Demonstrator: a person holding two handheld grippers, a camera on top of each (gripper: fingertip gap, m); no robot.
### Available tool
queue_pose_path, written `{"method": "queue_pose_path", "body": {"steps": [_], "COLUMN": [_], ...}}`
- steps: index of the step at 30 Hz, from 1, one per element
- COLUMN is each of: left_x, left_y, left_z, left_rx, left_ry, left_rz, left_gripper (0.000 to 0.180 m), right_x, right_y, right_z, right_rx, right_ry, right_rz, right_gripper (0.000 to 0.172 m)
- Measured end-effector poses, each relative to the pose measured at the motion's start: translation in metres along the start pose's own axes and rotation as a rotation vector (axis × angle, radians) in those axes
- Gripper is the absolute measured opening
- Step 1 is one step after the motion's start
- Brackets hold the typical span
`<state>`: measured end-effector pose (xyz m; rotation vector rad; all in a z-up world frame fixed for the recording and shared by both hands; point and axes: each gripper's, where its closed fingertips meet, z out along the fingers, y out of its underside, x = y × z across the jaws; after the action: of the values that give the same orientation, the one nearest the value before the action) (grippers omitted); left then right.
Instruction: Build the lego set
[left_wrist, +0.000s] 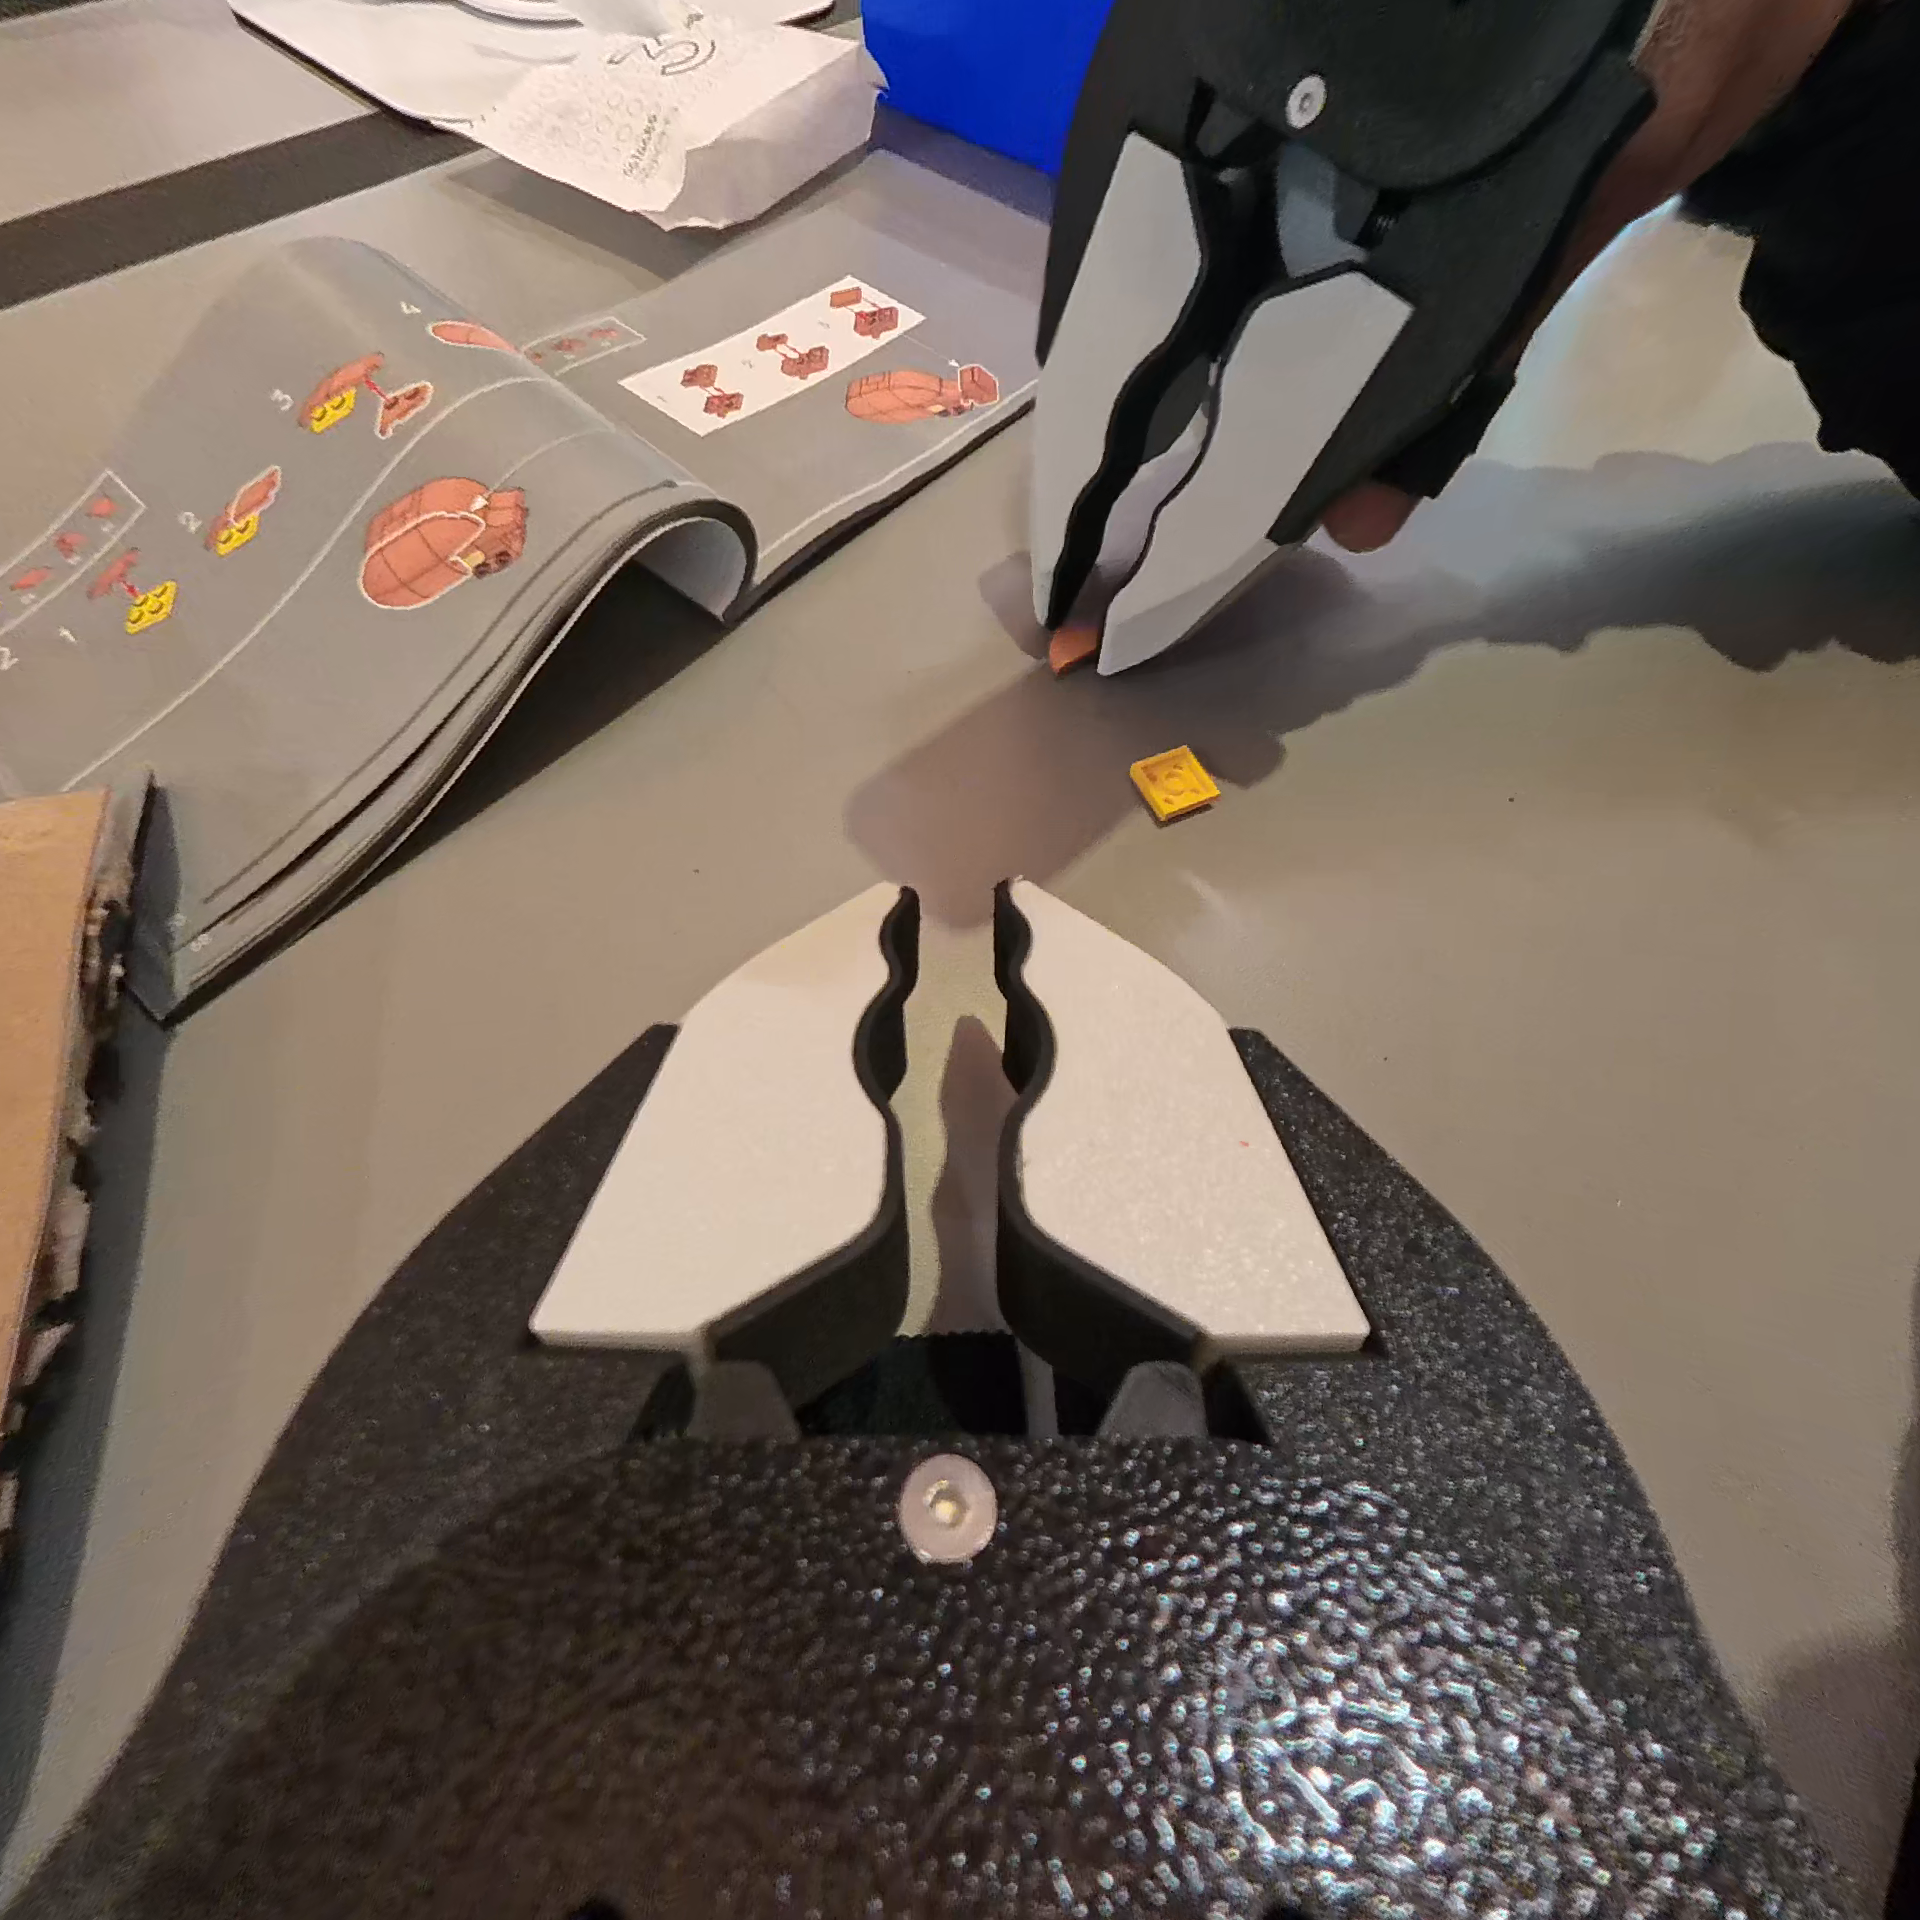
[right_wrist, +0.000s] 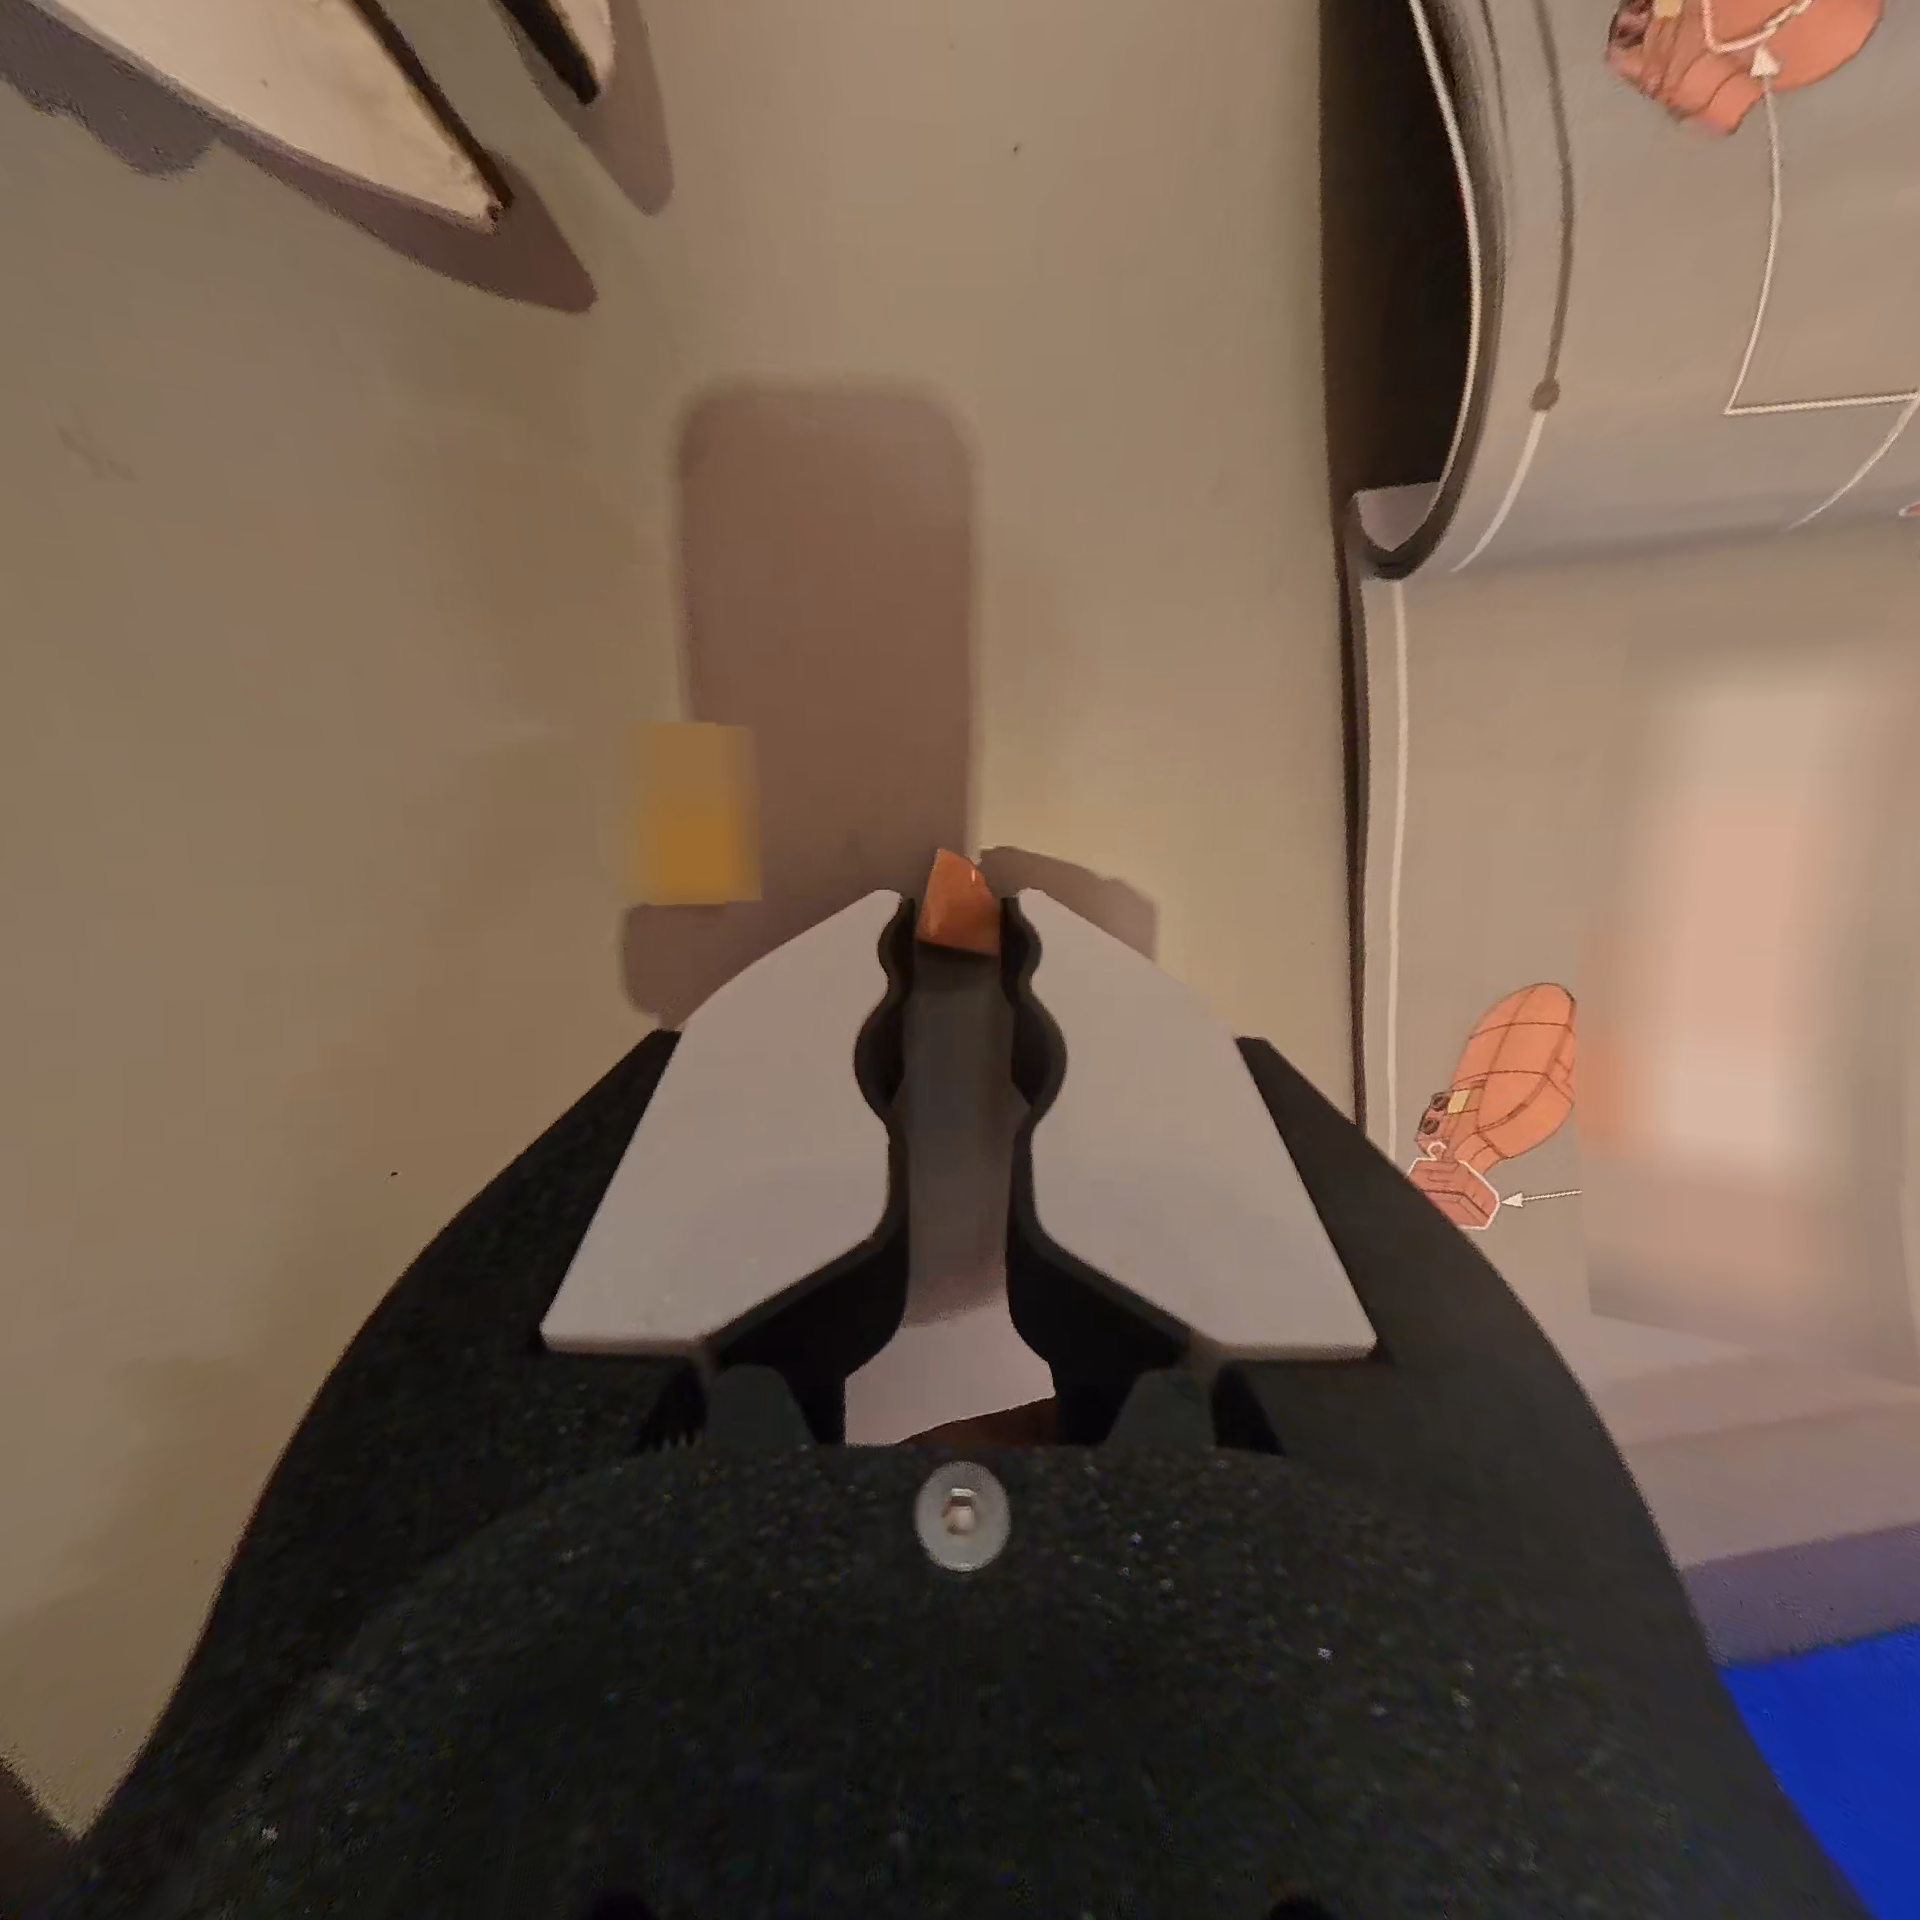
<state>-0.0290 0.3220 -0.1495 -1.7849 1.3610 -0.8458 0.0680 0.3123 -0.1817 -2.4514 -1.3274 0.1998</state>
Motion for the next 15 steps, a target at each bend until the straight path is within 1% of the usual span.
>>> {"method": "queue_pose_path", "body": {"steps": [3, 7, 11, 13, 15], "left_x": [-0.002, -0.005, -0.012, -0.015, -0.019], "left_y": [0.001, 0.0, -0.006, -0.011, -0.02], "left_z": [0.001, 0.004, 0.008, 0.013, 0.019], "left_rx": [-0.01, -0.016, -0.002, 0.008, 0.039], "left_ry": [0.007, -0.004, -0.051, -0.082, -0.113], "left_rz": [-0.012, -0.004, 0.057, 0.105, 0.142], "left_gripper": [0.013, 0.013, 0.013, 0.013, 0.013], "right_x": [0.001, 0.004, -0.002, -0.011, -0.023], "right_y": [0.001, 0.002, 0.008, 0.01, 0.009], "right_z": [-0.007, -0.022, -0.035, -0.042, -0.05], "right_rx": [0.043, 0.151, 0.286, 0.368, 0.485], "right_ry": [0.02, 0.076, 0.139, 0.157, 0.176], "right_rz": [0.02, 0.083, 0.122, 0.102, 0.056], "right_gripper": [0.02, 0.024, 0.025, 0.025, 0.024]}}
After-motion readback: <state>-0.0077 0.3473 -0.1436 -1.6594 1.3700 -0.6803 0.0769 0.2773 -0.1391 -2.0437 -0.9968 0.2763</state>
